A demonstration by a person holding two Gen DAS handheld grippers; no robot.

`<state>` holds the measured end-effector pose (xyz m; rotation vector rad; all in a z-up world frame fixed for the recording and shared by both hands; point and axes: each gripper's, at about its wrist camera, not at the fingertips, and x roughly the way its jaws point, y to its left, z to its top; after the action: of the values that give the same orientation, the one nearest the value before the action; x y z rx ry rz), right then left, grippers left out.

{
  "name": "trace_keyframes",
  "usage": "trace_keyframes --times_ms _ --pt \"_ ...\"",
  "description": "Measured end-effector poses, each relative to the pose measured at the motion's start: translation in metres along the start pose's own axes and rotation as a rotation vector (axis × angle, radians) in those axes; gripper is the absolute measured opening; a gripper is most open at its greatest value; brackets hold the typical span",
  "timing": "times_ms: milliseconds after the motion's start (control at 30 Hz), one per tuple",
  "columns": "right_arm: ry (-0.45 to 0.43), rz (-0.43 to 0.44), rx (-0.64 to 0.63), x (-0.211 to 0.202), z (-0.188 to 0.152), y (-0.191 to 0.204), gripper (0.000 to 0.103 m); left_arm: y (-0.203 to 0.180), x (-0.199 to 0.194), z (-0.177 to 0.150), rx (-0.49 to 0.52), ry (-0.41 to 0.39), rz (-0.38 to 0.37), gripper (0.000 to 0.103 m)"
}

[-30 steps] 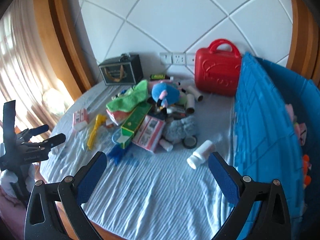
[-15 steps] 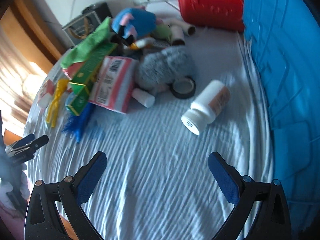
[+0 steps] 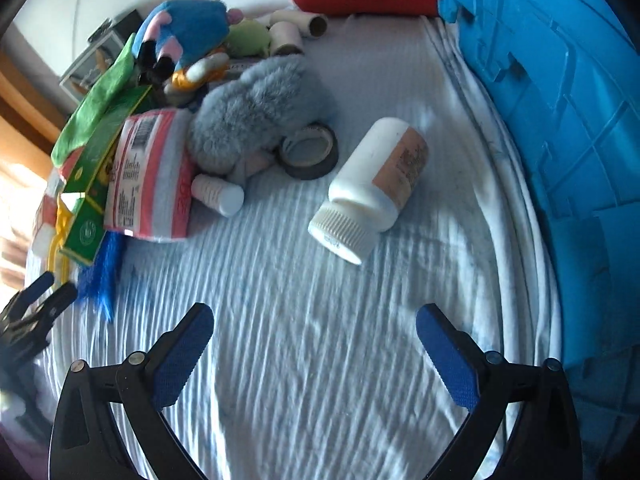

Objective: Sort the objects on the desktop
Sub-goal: 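Grasp green medicine box with left tool while right tool grasps white pill bottle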

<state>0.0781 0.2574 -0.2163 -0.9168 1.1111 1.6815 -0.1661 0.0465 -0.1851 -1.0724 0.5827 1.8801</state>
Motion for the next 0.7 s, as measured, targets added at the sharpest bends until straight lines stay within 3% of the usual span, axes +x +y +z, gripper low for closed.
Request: trace_keyframes --times_ms 167,267,333,400,467,533,700 --pt "-0.010 -0.012 0.052 0.001 0.011 -0.005 0.103 -0.023 -0.020 0.041 0.036 -0.079 -0.031 0.088" --pt "-0.011 -0.026 0.053 0.001 0.017 -0.006 0.103 -0.030 -0.013 0.082 0.050 -0.095 0.010 0.088" --pt "-0.010 -0.024 0.058 0.000 0.020 -0.007 0.103 -0.032 0.006 0.108 0.059 -0.056 0.058 0.088" --pt "-0.014 -0.026 0.060 -0.001 0.024 -0.010 0.103 -0.033 0.032 0.127 0.067 0.007 0.057 0.088" --pt "-0.019 -0.032 0.062 0.000 0.029 -0.012 0.103 -0.033 0.053 0.135 0.070 0.063 0.044 0.077" --pt "-0.019 -0.038 0.066 0.003 0.034 -0.015 0.103 -0.037 0.074 0.135 0.091 0.115 0.041 0.074" --pt "-0.008 -0.056 0.085 0.020 0.053 -0.017 0.103 -0.027 0.085 0.140 0.040 0.095 0.011 0.074"
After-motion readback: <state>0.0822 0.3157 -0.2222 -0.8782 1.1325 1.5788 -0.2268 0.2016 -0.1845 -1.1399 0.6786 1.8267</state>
